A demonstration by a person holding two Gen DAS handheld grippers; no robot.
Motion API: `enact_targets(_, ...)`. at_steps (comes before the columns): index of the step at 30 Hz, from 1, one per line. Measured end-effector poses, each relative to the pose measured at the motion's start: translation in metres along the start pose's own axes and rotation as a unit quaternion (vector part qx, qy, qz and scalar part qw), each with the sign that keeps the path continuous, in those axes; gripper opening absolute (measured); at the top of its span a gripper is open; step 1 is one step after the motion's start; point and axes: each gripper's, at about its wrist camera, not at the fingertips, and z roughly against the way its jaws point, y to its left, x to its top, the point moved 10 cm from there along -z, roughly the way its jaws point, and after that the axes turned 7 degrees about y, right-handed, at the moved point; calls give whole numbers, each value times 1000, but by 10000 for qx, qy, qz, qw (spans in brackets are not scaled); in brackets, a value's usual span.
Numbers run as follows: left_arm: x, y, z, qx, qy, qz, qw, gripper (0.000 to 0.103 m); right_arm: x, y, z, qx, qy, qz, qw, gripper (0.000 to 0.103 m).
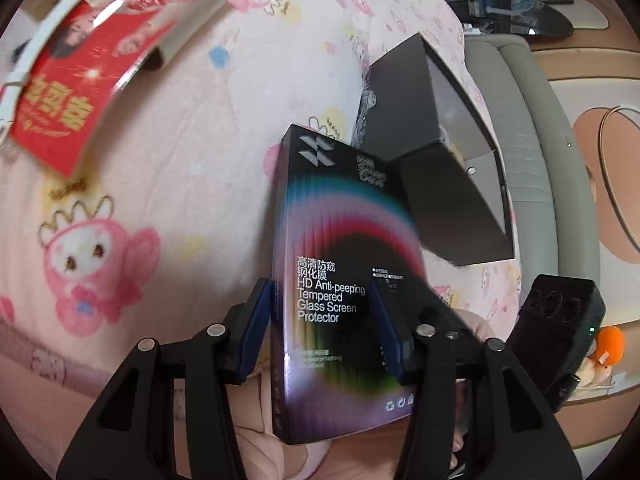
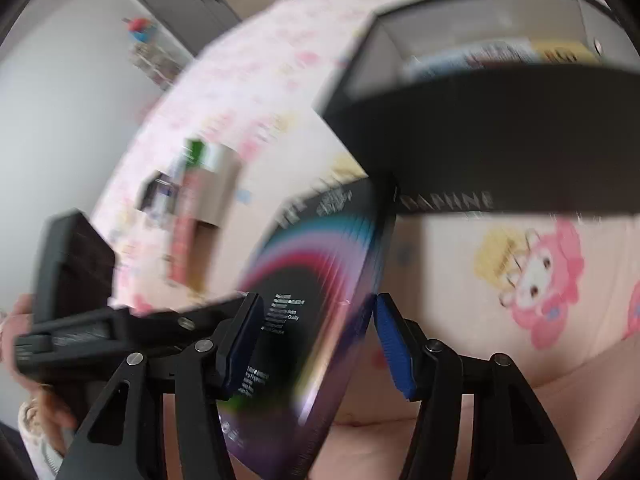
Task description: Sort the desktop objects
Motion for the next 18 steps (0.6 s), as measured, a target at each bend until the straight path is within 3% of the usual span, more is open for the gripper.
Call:
enact_targets(6,0,-6,2,-10,-80,44,10000,49,-8,2,-1,179,133,-65,9997,53)
enact_targets(10,4,-31,15,-12,-246,-293,9993,49,-11,6,24,259,-97,37,9996,53)
enact_targets(14,6,-63,45,98,-493,-611,9969,51,7,21,33,303,-314,129,9990,53)
enact_targets(18,2,-77,68,4,-650,-772,9949,47,18,26,49,752,-478,-30,9960,55)
